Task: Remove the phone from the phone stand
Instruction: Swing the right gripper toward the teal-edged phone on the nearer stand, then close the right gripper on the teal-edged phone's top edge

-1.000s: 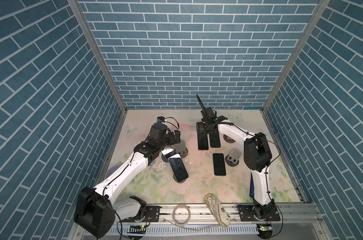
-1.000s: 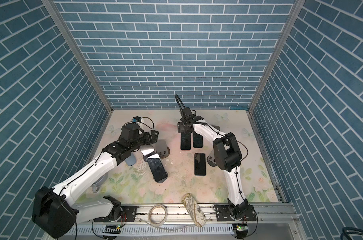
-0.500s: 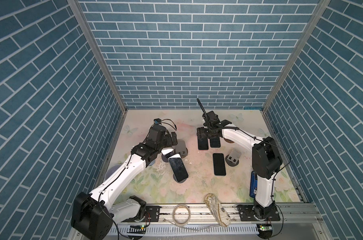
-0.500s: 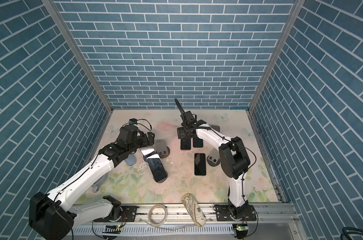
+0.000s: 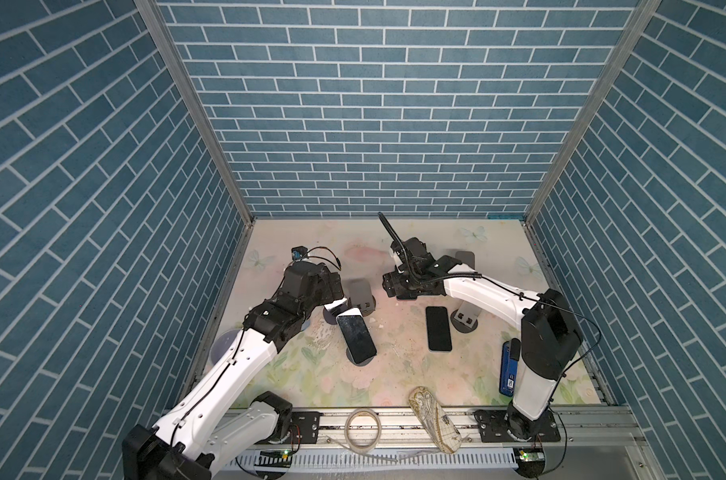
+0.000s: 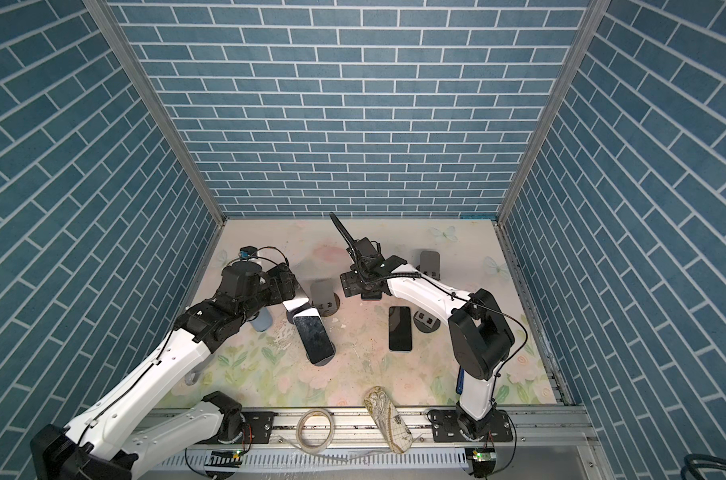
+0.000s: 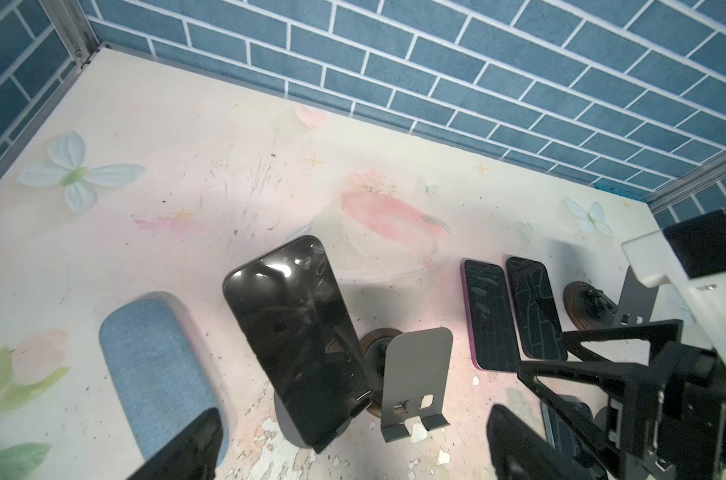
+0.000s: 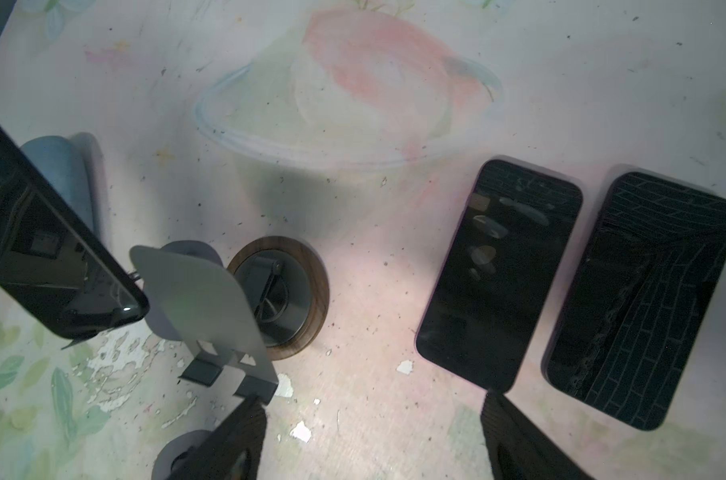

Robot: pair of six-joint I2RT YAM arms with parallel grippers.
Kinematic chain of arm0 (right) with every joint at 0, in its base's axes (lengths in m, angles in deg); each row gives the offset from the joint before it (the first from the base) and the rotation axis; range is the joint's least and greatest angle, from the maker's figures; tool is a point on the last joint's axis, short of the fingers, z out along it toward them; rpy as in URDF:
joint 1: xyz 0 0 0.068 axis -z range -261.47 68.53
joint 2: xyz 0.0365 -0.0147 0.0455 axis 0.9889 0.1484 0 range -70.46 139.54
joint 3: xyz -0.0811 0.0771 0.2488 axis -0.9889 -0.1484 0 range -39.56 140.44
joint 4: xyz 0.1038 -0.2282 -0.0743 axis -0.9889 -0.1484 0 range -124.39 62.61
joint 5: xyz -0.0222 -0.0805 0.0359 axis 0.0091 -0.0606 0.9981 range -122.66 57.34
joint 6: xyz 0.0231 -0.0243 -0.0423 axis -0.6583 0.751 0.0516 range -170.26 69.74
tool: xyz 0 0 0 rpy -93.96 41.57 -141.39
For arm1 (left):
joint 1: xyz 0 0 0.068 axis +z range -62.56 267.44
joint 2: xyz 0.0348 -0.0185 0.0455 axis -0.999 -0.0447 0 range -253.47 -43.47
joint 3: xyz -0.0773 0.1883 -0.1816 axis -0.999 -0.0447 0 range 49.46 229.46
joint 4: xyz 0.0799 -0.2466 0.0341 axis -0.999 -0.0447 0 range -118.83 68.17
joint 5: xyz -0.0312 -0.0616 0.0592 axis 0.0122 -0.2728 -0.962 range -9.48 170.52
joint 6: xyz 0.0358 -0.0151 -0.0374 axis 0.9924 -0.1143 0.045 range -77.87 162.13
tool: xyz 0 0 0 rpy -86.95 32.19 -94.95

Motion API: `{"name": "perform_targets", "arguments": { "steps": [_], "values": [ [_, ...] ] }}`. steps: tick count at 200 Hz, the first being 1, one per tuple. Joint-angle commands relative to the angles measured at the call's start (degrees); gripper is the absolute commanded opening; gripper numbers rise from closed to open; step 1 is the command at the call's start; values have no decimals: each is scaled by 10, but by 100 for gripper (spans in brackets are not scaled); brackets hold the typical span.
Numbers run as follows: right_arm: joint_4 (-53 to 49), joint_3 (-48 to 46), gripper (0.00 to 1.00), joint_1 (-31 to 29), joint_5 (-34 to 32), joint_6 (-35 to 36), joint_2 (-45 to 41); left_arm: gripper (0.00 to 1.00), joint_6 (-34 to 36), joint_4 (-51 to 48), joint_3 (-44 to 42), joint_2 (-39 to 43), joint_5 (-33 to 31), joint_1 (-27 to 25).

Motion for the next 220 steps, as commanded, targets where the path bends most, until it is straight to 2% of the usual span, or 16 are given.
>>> {"name": "perform_targets", "arguments": {
  "steps": [1, 30, 104, 129, 220],
  "values": [
    [20, -33, 83, -16, 0, -12, -37, 100, -10, -33, -19, 23, -24, -1],
    [22, -59, 83, -41, -3, -12, -61, 100, -19, -49, -35, 51, -29, -1],
    [25, -86, 91, -130, -16, 5, -89, 100, -23, -96, -62, 108, -57, -2],
    [38, -84, 99, -155, -16, 14, -87, 100, -21, -123, -62, 128, -80, -1],
    [56, -37, 99, -200, -19, 26, -32, 100, -33, -165, -83, 191, -114, -1]
  ]
}}
